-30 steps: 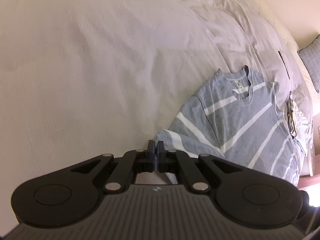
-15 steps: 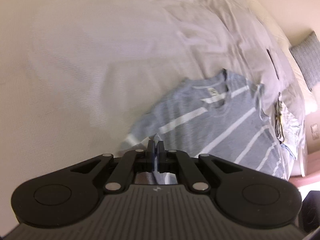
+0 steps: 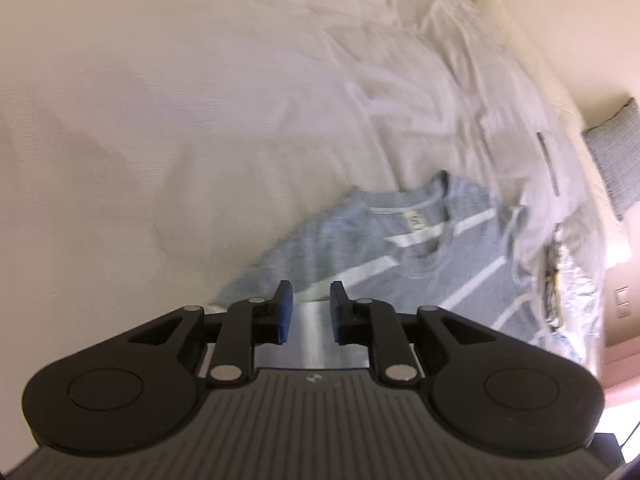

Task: Fold clothes
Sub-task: 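Fold the sleeve inward with the right gripper toward the collar, then release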

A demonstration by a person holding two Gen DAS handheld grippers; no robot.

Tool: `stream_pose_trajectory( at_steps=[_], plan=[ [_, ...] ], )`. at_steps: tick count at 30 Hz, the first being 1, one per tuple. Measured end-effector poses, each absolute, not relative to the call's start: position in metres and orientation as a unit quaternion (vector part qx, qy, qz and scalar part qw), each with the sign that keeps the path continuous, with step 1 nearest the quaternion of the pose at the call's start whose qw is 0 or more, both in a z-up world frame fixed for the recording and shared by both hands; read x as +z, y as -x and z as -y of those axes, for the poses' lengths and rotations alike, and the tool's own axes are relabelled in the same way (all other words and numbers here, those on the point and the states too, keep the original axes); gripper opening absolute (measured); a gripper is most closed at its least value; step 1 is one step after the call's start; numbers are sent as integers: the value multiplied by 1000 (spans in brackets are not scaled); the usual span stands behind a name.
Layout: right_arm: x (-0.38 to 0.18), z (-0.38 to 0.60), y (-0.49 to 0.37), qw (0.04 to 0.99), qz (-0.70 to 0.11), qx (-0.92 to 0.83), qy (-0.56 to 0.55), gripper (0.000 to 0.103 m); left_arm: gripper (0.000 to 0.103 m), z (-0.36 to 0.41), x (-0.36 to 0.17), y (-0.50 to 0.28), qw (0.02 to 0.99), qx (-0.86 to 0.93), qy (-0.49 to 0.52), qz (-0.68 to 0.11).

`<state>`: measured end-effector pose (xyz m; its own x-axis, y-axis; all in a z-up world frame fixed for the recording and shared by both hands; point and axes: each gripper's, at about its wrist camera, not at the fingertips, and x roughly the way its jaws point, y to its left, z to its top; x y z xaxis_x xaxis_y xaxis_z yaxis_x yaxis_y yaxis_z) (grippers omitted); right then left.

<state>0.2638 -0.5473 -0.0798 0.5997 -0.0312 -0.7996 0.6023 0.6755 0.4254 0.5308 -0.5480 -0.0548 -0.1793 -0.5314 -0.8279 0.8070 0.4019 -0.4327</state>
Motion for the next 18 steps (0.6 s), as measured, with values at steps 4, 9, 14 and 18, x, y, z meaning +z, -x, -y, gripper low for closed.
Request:
stream_pose_trajectory(
  at_steps=[4, 9, 14, 18],
  plan=[
    [-82, 545, -256, 813, -402, -186, -378, 32, 16, 539, -69, -534, 617, -526, -160, -562],
    [-92, 542, -253, 790, -401, -174, -430, 42, 21, 536, -94, -526, 602, -524, -183, -575],
    [-99, 542, -258, 785, -377, -182, -456, 42, 20, 537, -99, -527, 615, -531, -179, -554],
    [-110, 547, -261, 789, -353, -185, -468, 33, 13, 533, -95, -534, 633, -530, -173, -537]
  ],
)
